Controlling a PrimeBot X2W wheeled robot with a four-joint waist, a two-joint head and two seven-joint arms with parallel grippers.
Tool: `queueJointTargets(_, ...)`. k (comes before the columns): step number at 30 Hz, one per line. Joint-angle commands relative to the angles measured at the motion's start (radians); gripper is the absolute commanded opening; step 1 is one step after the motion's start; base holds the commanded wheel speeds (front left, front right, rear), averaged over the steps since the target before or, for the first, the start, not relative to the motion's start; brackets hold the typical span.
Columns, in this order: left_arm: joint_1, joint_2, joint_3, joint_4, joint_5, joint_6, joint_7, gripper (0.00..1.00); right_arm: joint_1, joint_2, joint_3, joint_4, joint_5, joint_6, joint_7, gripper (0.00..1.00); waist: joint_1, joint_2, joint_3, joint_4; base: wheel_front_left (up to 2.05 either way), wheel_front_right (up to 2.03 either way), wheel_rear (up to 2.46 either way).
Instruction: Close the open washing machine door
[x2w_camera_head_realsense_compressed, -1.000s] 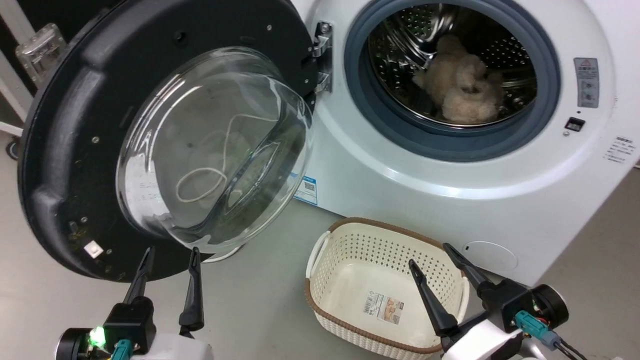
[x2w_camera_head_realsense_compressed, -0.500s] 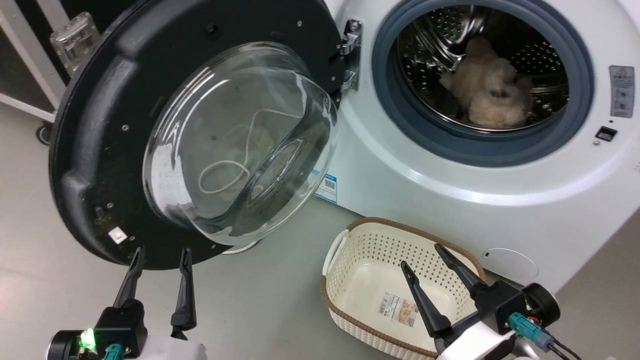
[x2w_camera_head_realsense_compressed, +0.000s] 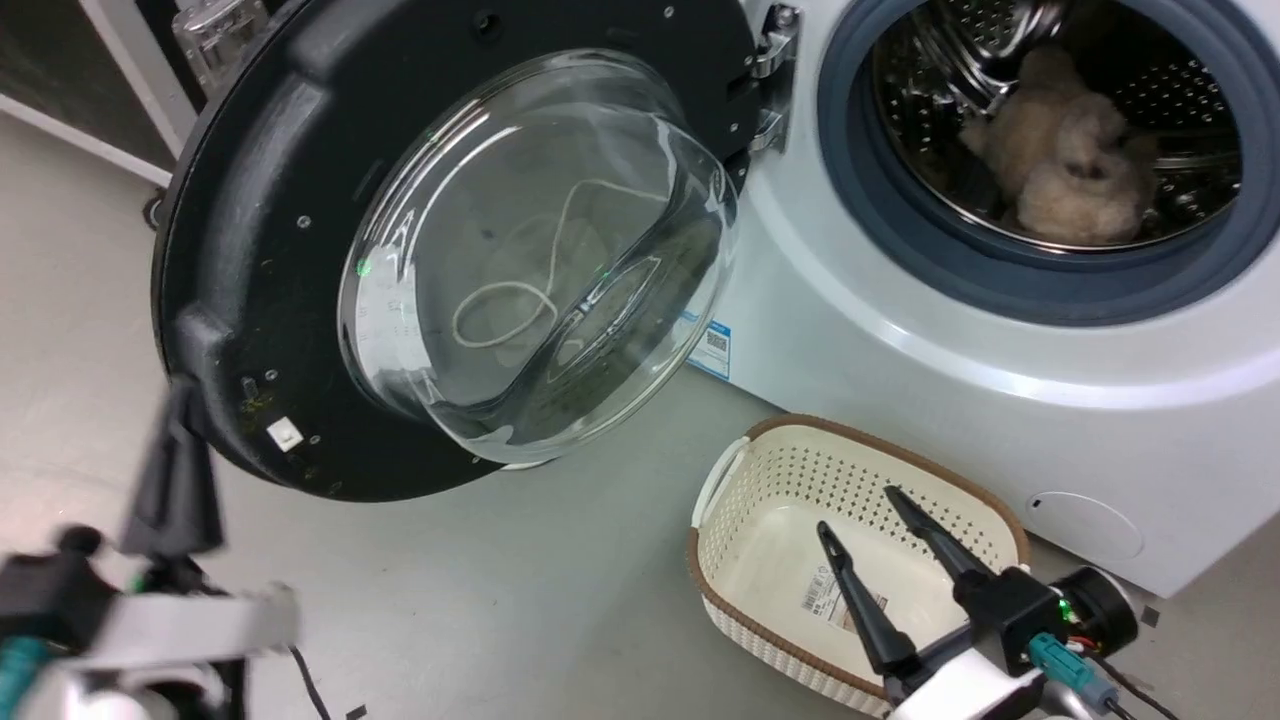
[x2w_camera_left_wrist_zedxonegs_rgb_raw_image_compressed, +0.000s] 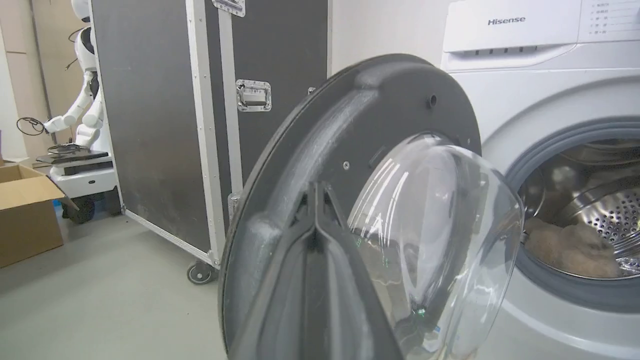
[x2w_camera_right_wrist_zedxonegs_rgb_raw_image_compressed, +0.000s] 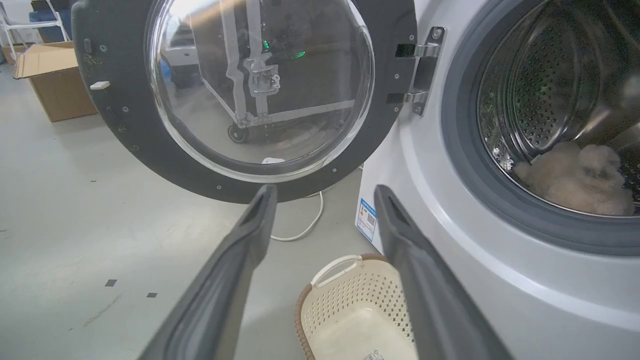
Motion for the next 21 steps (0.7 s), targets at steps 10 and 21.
queueJointTargets(10,-0.317,0.219,0.243,0.278,-0.536,-0.031,0.207,0.00,-0.002,-0.004,0.005,-0.005,-0.026,0.001,-0.029,1.00,-0.0001,0.0000,0.055,-0.028,0.00,0.00,0.00)
queueJointTargets(21,-0.539,0.242,0.355,0.640,-0.978,0.021,0.617,0.00,-0.041,-0.010,0.015,0.011,-0.019,0.001,-0.029,1.00,-0.0001,0.0000,0.102,-0.075,0.00,0.00,0.00)
